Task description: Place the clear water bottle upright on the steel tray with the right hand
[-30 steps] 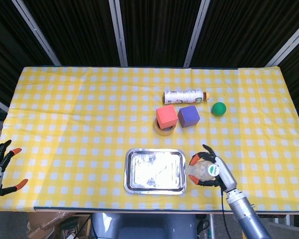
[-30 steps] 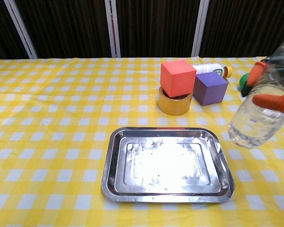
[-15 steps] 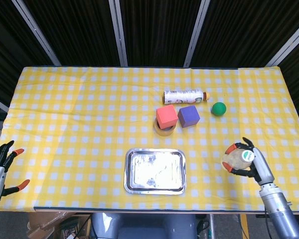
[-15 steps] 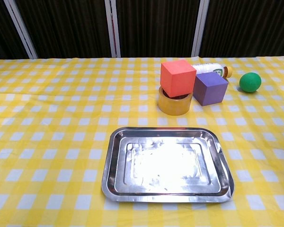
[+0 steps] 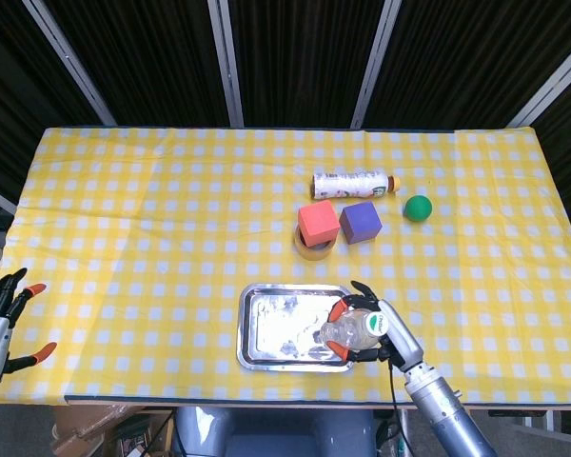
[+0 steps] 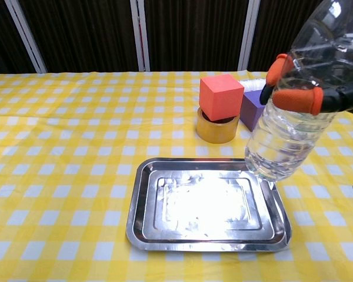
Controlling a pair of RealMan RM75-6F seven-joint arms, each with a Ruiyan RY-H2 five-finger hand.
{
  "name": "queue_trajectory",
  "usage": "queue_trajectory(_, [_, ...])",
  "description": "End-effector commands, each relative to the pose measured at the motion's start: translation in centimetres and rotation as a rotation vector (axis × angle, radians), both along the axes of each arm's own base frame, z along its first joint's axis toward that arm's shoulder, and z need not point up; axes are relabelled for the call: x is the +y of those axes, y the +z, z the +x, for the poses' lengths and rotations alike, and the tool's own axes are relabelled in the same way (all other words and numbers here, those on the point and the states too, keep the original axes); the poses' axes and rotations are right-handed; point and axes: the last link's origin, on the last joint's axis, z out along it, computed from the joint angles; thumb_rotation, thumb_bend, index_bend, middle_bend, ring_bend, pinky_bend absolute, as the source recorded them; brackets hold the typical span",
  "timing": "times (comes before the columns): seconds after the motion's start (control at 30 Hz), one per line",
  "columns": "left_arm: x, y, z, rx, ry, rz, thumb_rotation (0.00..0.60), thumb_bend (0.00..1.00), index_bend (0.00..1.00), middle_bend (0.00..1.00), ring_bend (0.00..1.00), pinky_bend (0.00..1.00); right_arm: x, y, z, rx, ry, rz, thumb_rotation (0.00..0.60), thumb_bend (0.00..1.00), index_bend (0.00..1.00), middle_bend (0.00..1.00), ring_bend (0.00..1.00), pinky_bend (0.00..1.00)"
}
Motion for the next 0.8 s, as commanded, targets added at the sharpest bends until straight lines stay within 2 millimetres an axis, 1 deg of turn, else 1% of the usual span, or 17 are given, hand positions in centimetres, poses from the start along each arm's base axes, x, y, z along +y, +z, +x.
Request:
queue_trajectory(0.03, [0.0, 0.1, -0.1, -0.003, 0.001, 0.003, 0.6, 0.15, 0.19, 0.01, 0.0, 0.0, -0.4, 0.2, -0.9, 0.029, -0.043, -0.029, 0.6, 0.83, 0.83, 0.67, 0.32, 0.0])
queue_trajectory(0.17, [0.0, 0.2, 0.0, -0.01, 0.0, 0.004, 0.6, 0.15, 0.19, 0.01, 0.0, 0.0, -1.1, 2.1, -4.9, 0.135, -0.125, -0.102, 0.6, 0.83, 0.83, 0.67, 0.32, 0.0])
queue_trajectory(0.2, [0.0, 0.2, 0.0, -0.011, -0.001, 0.002, 0.6, 0.15, 0.19, 0.01, 0.0, 0.0, -1.2, 3.0, -6.4, 0.168, -0.154, -0.126, 0.6, 0.83, 0.83, 0.67, 0.32, 0.0])
queue_trajectory(0.23, [0.0, 0.0, 0.1, -0.012, -0.004, -0.003, 0.6, 0.15, 0.19, 0.01, 0.0, 0.0, -1.4, 4.5, -8.7, 0.227, -0.198, -0.173, 0.6, 0.83, 0.83, 0.67, 0.32, 0.0])
queue_trajectory(0.37, [-0.1, 0.1, 0.2, -0.012, -0.005, 0.004, 0.6, 0.15, 0.19, 0.01, 0.0, 0.0, -1.4, 6.7, -11.0, 0.285, -0.216, -0.188, 0.6, 0.83, 0.83, 0.67, 0.32, 0.0])
queue_trajectory(0.47, [-0.2, 0.2, 0.2, -0.016, -0.005, 0.006, 0.6, 0.15, 0.19, 0.01, 0.0, 0.0, -1.3, 7.3, -11.5, 0.324, -0.22, -0.196, 0.6, 0.83, 0.83, 0.67, 0.32, 0.0])
queue_trajectory(0.57, [-0.2, 0.2, 0.2, -0.015, -0.007, 0.003, 0.6, 0.15, 0.19, 0.01, 0.0, 0.0, -1.1, 6.9, -11.0, 0.325, -0.206, -0.184, 0.6, 0.83, 0.83, 0.67, 0.32, 0.0])
queue_trajectory(0.8, [-0.3, 0.1, 0.4, -0.016, -0.014, -0.002, 0.6, 0.15, 0.19, 0.01, 0.0, 0.0, -0.6, 3.9, -8.0, 0.258, -0.133, -0.094, 0.6, 0.83, 0.83, 0.67, 0.32, 0.0])
